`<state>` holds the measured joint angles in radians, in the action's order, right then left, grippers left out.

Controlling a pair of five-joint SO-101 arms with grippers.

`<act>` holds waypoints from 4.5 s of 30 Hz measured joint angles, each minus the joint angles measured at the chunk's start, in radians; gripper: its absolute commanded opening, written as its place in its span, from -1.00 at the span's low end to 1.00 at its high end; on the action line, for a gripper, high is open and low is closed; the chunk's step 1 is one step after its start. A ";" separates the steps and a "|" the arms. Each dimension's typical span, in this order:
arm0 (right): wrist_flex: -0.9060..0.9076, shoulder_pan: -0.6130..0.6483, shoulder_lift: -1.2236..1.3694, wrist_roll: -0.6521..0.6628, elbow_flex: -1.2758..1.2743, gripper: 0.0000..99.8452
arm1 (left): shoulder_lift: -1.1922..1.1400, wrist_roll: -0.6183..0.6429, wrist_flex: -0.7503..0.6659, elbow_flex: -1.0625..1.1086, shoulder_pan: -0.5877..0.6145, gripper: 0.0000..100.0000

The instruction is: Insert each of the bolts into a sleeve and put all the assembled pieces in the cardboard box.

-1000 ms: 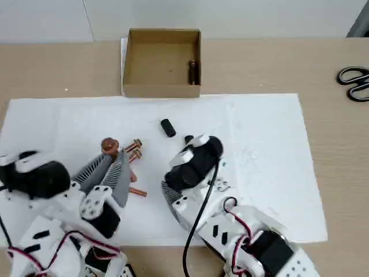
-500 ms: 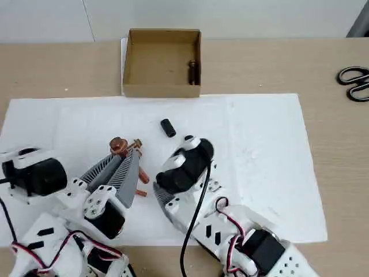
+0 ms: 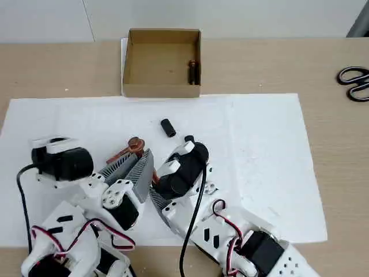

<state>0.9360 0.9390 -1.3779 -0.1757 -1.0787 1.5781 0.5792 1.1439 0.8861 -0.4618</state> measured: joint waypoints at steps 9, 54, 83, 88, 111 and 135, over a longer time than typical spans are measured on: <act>0.000 0.000 0.000 0.000 0.000 -0.99 | 0.003 0.000 0.000 0.044 0.002 -0.99; -0.009 -0.002 0.012 0.000 0.021 -0.99 | 0.005 -0.014 -0.021 0.077 0.003 -0.99; -0.018 0.003 0.021 0.028 0.023 -0.99 | 0.011 -0.072 0.193 0.077 -0.078 -0.99; -0.018 0.003 0.025 0.029 0.026 -0.99 | 0.011 -0.106 0.198 0.077 -0.078 -0.99; -0.017 0.000 0.026 0.031 0.029 -0.99 | 0.012 -0.161 0.219 0.074 -0.075 -0.69; -0.018 -0.005 0.025 0.031 0.038 -0.99 | 0.012 -0.132 0.109 -0.003 0.032 -0.98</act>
<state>0.9175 0.9344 -1.3533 -0.1450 -1.0403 1.5904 0.4473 1.2528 0.8830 -0.4296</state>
